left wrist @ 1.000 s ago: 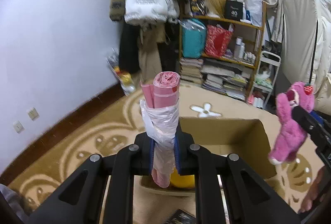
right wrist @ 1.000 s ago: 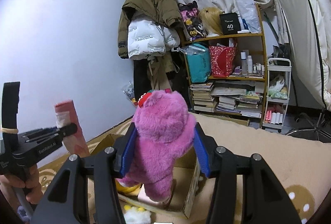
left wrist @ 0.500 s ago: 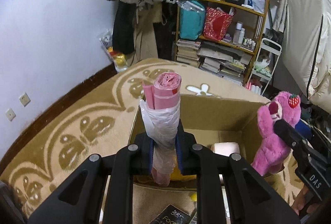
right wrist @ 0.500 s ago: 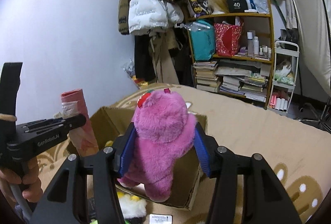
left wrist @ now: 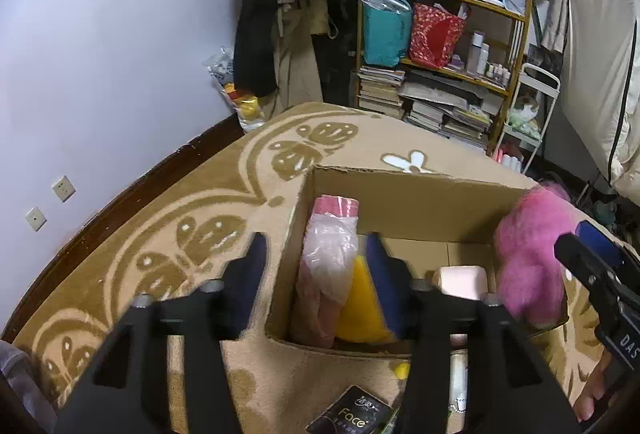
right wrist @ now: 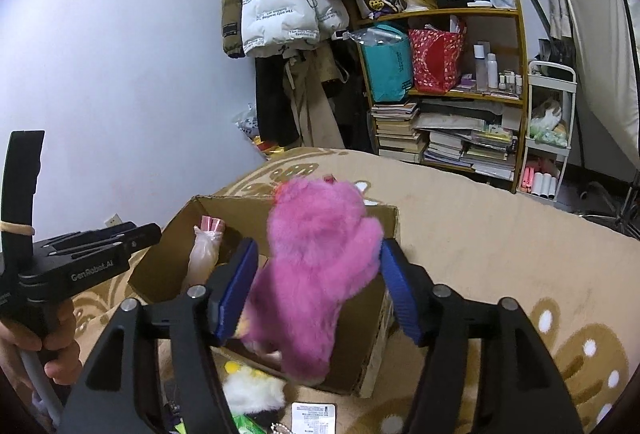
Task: Organize soft objects
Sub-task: 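Drop the wrapped roll into the box with the left gripper while the right gripper drops the bear, then lower the left gripper onto the purple plush while the right gripper lowers onto the green tissue pack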
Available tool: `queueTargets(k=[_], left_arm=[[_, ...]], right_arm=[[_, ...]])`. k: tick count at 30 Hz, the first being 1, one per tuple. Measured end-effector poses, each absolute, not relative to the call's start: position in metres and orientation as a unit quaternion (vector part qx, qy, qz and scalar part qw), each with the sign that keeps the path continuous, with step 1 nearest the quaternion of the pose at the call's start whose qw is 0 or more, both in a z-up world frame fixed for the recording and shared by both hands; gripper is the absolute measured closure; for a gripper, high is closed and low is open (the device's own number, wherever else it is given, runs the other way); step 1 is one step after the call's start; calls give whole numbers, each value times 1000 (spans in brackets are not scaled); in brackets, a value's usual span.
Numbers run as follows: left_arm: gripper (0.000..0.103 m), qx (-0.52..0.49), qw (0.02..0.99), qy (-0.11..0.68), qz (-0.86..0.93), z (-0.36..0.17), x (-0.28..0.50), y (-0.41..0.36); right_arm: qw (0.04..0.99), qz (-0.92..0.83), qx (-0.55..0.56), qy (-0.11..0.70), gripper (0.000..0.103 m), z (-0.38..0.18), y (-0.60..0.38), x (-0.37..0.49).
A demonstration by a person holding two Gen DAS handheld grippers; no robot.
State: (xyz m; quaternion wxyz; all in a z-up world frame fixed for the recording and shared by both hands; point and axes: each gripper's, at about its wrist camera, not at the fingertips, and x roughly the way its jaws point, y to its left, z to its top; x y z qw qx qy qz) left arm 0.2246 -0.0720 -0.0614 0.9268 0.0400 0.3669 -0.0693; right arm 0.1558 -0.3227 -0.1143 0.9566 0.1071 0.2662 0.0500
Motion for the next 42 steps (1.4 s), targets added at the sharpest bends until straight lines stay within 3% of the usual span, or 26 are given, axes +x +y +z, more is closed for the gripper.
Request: queueTargets(k=[2,6,8,12,42], left_arm=[[44,38,929,362,-64,-58,221,-70],[12,48,930,360,-53,-51,216,-67],[9,55,930,360,-49,-48,213,-66],[3,60,933,351,-44,-37,202,-64],[1,43,920,388,-27,-24,98,-31]], right_arm=[[956,50,110,266,21,-113,-323,153],[956,49,119,265,9,-110,-324,146],[955,51,130,263,0,-108,-326,141],[955,45,138,258,0,-103,-326,131],[954,50,146,257,0,-72,-302,47]])
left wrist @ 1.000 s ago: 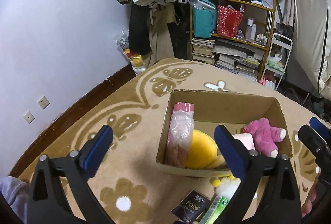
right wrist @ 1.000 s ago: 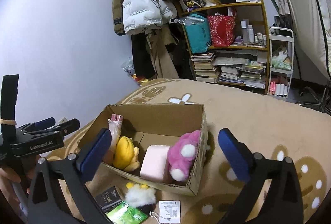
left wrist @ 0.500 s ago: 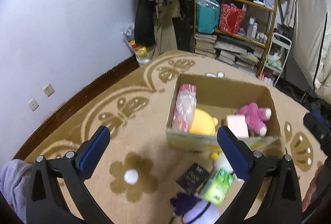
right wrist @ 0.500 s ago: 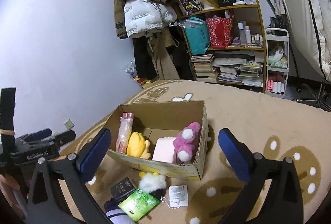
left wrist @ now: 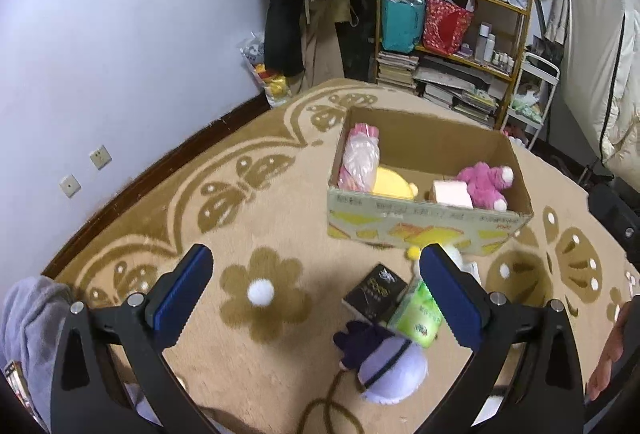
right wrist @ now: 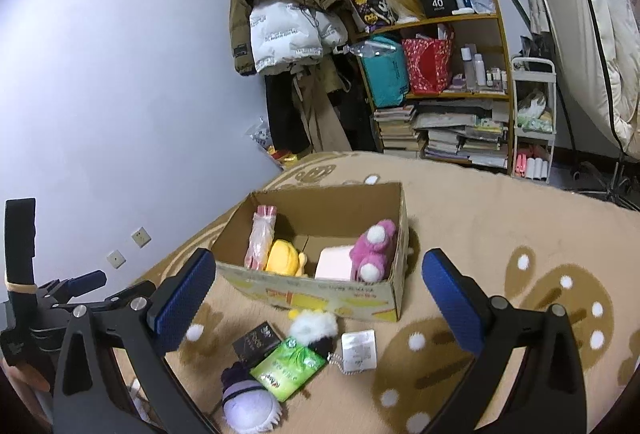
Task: Organize soft objects
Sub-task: 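Lower the left gripper onto the purple plush while the right gripper lowers onto the green tissue pack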
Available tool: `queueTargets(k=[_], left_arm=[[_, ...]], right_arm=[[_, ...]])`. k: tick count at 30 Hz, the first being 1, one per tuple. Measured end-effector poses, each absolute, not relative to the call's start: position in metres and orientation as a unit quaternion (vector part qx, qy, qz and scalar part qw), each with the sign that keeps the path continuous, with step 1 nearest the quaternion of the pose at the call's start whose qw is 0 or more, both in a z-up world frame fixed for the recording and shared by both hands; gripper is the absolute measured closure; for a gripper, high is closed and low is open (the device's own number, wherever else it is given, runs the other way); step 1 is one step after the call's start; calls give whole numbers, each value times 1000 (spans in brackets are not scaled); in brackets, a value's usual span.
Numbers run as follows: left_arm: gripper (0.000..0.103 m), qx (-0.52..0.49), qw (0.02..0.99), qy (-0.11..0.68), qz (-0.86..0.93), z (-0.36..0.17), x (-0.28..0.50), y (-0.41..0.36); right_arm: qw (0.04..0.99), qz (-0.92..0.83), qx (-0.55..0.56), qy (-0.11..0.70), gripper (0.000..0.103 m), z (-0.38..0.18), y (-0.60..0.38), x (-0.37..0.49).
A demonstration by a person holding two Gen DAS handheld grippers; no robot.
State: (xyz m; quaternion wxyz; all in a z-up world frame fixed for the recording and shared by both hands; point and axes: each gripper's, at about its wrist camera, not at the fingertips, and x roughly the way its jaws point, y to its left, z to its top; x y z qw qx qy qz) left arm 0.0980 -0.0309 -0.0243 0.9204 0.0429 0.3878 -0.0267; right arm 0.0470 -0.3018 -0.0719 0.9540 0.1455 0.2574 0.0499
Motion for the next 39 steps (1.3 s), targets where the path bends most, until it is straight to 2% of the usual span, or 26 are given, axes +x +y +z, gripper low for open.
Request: queueTargets(k=[28,39], left_arm=[[1,80,882,465,-5,-98,91,-28],[1,59,867,494,-13,-117,98,-30]], right_arm=[[917,77,133,367,0,-151,-264,62],[889,86,155,421,0,-184,-266,76]])
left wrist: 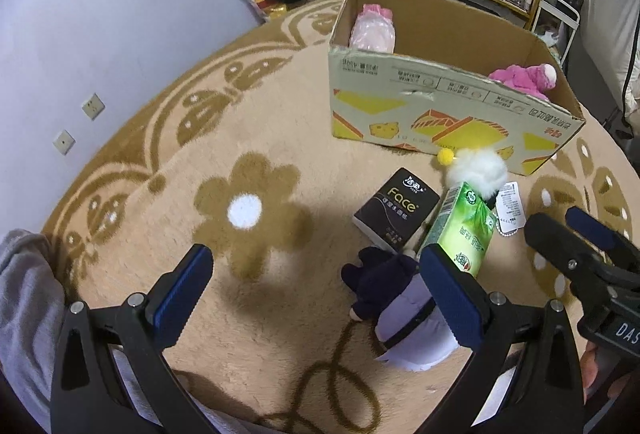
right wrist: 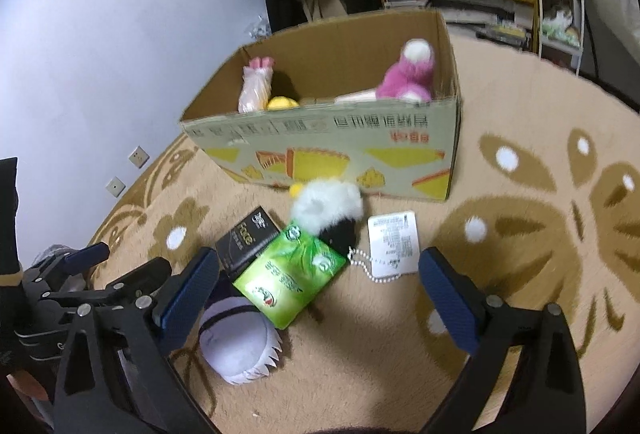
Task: Organize soft objects
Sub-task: 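Lower the left gripper onto the purple plush while the right gripper lowers onto the green tissue pack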
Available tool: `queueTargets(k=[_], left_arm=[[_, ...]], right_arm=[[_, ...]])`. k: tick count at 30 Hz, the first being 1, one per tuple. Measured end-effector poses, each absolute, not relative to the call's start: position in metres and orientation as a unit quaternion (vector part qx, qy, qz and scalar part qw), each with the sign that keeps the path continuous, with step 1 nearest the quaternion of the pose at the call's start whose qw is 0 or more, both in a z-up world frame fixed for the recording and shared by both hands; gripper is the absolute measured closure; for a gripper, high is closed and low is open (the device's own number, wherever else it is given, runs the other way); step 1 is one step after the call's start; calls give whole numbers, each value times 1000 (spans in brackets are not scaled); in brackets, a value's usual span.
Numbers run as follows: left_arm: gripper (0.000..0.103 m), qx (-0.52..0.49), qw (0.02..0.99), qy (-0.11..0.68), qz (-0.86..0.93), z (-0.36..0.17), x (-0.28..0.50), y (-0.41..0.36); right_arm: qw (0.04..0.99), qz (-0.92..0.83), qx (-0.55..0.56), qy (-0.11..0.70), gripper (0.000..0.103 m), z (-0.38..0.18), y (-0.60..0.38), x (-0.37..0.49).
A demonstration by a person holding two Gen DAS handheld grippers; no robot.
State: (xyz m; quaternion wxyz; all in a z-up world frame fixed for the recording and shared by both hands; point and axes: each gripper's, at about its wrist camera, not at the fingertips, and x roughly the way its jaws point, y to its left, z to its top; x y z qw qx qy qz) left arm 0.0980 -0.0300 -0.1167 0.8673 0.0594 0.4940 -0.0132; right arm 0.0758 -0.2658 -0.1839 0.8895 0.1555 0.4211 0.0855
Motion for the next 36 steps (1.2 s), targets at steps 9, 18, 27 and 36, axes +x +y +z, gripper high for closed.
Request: queueTargets(k=[9,18,27,36], left_arm=[[1,53,851,522,-12,-138,108,-33],[1,42,831,554,-17,-158,114,-39],[1,13,815,578,-34,-173,118,-44],[0,-15,809,587,-29,-188,122,-45]], right_arm=[[863,86,196,459,6,-205,-273,93],[833,110,235,489,6,-222,-271,112],[821,116,246,502,6,-236,-262,121],[831,110,210,503,19,-238,-243,131]])
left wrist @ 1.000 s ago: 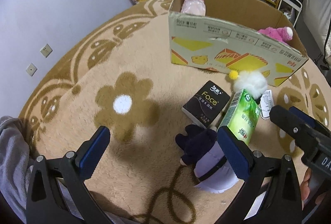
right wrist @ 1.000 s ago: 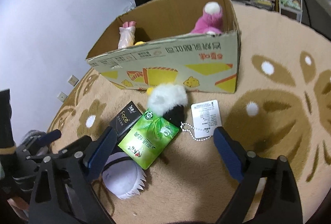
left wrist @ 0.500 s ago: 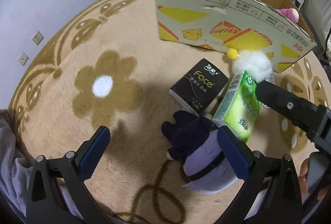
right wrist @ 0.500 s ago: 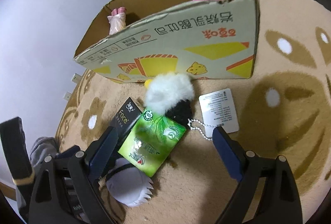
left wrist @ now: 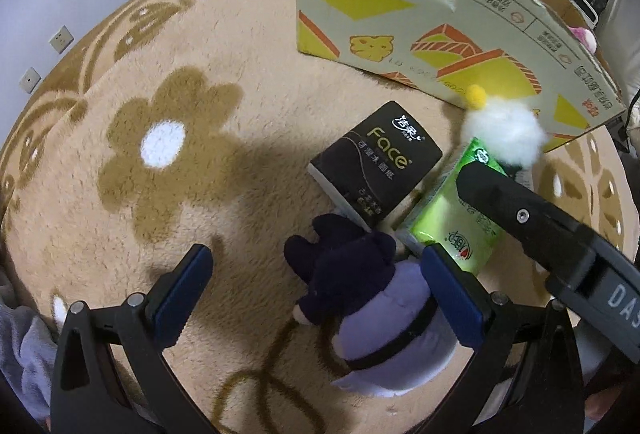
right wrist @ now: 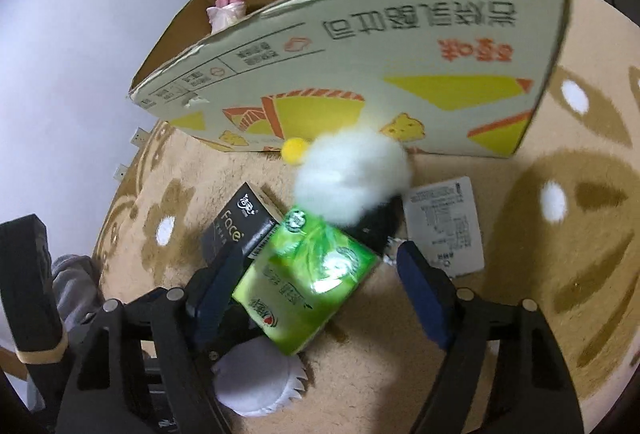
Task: Organize soft objects
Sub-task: 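Lower the left gripper onto the purple plush while the right gripper lowers onto the green tissue pack, then grasp and lift the purple plush with the left gripper while the right gripper lifts the green tissue pack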
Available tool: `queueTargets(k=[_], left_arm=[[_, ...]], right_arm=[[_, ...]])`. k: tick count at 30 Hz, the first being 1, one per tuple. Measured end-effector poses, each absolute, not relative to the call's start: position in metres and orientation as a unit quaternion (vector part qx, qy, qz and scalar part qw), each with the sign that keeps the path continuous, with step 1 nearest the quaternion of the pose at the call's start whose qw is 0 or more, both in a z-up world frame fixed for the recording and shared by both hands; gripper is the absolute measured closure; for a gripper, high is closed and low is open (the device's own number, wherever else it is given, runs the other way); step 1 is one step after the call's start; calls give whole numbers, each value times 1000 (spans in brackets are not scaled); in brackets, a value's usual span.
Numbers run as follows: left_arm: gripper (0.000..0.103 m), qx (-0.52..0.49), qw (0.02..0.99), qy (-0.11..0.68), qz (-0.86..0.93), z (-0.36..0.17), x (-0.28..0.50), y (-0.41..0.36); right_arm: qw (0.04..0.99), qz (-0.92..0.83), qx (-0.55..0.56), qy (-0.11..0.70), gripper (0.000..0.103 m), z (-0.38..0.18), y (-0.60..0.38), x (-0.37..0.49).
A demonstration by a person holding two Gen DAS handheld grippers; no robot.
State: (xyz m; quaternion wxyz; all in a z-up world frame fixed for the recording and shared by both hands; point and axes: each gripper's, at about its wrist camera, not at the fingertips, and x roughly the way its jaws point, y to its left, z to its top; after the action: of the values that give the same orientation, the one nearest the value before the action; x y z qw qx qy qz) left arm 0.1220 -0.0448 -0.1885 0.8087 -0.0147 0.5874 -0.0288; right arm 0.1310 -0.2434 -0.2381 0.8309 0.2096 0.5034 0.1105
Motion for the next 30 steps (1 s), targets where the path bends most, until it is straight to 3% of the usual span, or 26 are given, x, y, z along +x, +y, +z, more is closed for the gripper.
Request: queueTargets(k=[6,10,15,24,30], left_arm=[[0,-26,805,592,-26,-194,124,-43],[0,-32,800,598,-27,-195,124,-43],[1,-30,796,604,-31,-198,132,-40],[1,-19,792,610,-33,-198,130,-45],[1,-22,790,612,-32,-198,125,-46]], right_arm=[[818,108,227,517,20,-248,-240,138],[811,94,241,525,35,-252,-253,138],[798,90,272,530,35,-252,-262,140],[808,65,212,546,29,-249,-236,149],[805,56,194,558,37,-248,-237,147]])
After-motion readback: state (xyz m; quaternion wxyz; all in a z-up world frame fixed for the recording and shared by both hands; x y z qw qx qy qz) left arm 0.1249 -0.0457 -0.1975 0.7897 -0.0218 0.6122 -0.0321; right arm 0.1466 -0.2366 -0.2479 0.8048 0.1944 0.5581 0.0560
